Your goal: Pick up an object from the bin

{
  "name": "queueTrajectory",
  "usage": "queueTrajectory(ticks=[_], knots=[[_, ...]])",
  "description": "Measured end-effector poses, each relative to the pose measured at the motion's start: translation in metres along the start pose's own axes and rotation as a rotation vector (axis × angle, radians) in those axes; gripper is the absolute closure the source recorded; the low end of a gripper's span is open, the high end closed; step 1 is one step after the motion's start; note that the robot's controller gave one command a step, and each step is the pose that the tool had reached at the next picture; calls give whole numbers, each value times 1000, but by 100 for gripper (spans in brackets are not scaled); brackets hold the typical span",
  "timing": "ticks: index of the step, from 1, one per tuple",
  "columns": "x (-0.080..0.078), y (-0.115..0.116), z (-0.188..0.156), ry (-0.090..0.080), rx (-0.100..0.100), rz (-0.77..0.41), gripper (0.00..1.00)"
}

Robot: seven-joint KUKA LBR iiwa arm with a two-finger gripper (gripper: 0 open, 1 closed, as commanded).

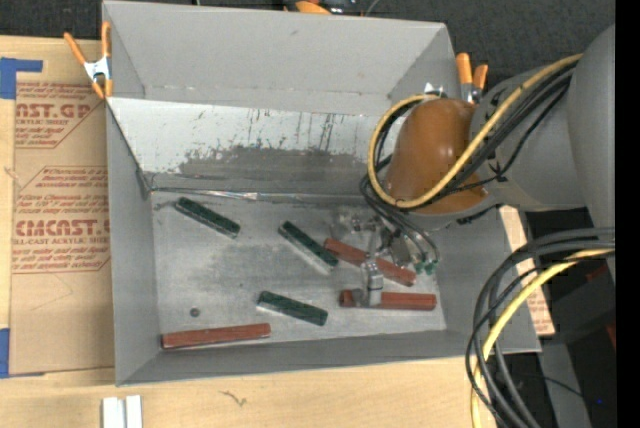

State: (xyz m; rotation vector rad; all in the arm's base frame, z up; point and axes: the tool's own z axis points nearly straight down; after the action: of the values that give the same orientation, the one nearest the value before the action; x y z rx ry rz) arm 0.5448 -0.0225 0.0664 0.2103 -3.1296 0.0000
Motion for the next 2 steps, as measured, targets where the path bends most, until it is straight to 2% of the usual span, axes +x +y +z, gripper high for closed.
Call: queueTrajectory(ticks=[1,2], knots=[[-2,0,-7,-3,1,0,100],[3,-10,-66,-12,1,32,100]])
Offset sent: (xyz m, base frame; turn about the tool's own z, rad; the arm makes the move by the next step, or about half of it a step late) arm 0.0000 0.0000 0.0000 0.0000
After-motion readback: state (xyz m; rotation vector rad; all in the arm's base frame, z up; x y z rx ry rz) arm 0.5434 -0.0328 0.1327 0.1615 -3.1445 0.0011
